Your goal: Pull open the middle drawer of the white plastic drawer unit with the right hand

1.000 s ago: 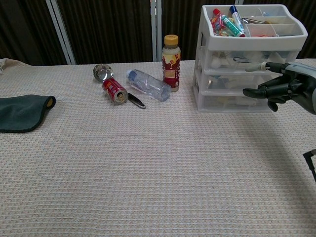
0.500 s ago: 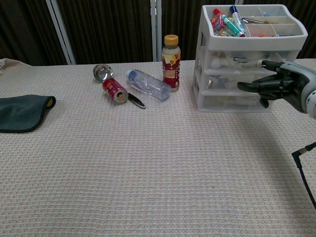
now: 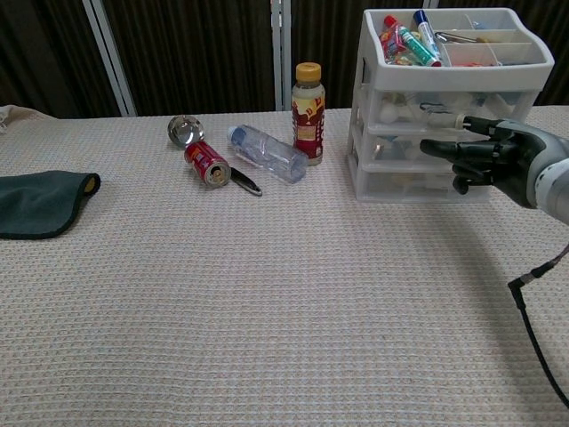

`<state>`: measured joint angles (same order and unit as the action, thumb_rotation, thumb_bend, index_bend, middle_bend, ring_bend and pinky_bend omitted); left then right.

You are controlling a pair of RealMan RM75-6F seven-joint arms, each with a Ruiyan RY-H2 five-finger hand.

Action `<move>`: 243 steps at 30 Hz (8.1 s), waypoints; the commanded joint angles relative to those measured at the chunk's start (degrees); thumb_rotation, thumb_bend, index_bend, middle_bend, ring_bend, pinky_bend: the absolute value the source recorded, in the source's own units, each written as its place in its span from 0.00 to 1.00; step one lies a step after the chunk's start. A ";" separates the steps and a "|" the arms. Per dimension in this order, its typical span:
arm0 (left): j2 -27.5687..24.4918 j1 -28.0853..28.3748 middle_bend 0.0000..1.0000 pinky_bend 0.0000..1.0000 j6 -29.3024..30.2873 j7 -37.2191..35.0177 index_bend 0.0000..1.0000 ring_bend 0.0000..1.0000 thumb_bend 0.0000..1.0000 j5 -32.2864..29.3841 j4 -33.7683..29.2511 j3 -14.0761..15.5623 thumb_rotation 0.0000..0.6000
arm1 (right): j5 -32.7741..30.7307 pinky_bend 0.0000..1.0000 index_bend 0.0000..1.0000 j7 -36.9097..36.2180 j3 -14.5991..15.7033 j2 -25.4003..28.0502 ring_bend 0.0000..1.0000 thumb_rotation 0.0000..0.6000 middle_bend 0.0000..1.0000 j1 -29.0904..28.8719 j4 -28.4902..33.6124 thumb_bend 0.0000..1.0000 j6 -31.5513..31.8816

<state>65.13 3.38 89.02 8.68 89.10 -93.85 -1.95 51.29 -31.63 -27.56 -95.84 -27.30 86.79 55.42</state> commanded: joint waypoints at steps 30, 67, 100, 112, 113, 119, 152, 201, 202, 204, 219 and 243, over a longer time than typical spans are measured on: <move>0.59 -0.22 0.00 0.00 1.36 0.45 0.00 0.00 0.00 0.86 0.42 -0.15 1.00 | -4.09 0.77 0.28 -3.69 -2.60 0.87 0.92 1.00 0.89 0.67 1.84 0.21 -3.33; 1.65 0.47 0.00 0.00 -0.39 2.88 0.00 0.00 0.00 0.55 -0.02 0.25 1.00 | 4.45 0.76 0.40 -15.33 -1.15 3.89 0.92 1.00 0.89 5.26 4.83 0.22 -9.80; -0.47 0.05 0.00 0.00 0.26 3.26 0.00 0.00 0.00 1.82 -1.60 1.00 1.00 | 22.31 0.70 0.25 24.57 6.08 11.46 0.86 1.00 0.81 9.79 14.54 0.22 14.40; -3.85 -0.54 0.00 0.00 1.38 2.50 0.00 0.00 0.01 4.77 -3.46 2.35 1.00 | 10.95 0.70 0.25 52.67 5.42 10.51 0.86 1.00 0.81 5.01 15.03 0.22 17.88; -3.91 -0.60 0.00 0.00 1.46 2.37 0.00 0.00 0.01 4.71 -3.46 2.32 1.00 | 9.84 0.70 0.25 53.97 5.53 10.46 0.86 1.00 0.81 4.67 15.04 0.22 17.79; -4.38 -0.64 0.00 0.00 1.54 1.34 0.00 0.00 0.01 4.26 -3.24 2.02 1.00 | 6.02 0.70 0.26 58.74 6.14 9.52 0.86 1.00 0.81 2.89 13.70 0.24 18.28; -4.71 -0.77 0.00 0.00 1.68 0.05 0.00 0.00 0.01 5.13 -3.39 2.15 1.00 | 13.25 0.70 0.71 55.79 12.87 9.44 0.87 1.00 0.83 4.04 12.51 0.41 24.46; -5.02 -0.99 0.00 0.00 1.50 -0.04 0.00 0.00 0.02 4.92 -3.60 2.08 1.00 | 25.26 0.70 0.14 55.50 20.36 15.28 0.85 1.00 0.79 10.78 23.86 0.19 29.26; -5.02 -1.00 0.00 0.00 1.53 -0.03 0.00 0.00 0.02 4.90 -3.61 2.06 1.00 | 25.91 0.70 0.17 56.26 20.29 15.82 0.85 1.00 0.80 10.79 25.15 0.17 29.57; -5.01 -1.02 0.00 0.00 1.58 0.01 0.00 0.00 0.02 4.92 -3.62 2.05 1.00 | 26.92 0.70 0.22 57.98 19.69 16.63 0.87 1.00 0.82 10.59 27.34 0.12 30.19; -5.74 -2.16 0.00 0.00 4.67 -1.02 0.00 0.00 0.02 6.33 -4.07 1.89 1.00 | 7.00 0.72 0.45 70.72 5.21 18.30 0.98 1.00 0.97 1.07 29.77 0.05 24.61; -5.75 -2.37 0.00 0.00 4.70 -1.08 0.00 0.00 0.02 6.02 -3.81 1.58 1.00 | -2.51 0.72 0.49 71.04 6.87 13.35 0.99 1.00 0.98 -5.76 16.66 0.05 20.44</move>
<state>59.38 1.00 93.73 7.60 95.13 -97.66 -0.37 48.89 39.83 -20.68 -82.16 -32.71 104.00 76.07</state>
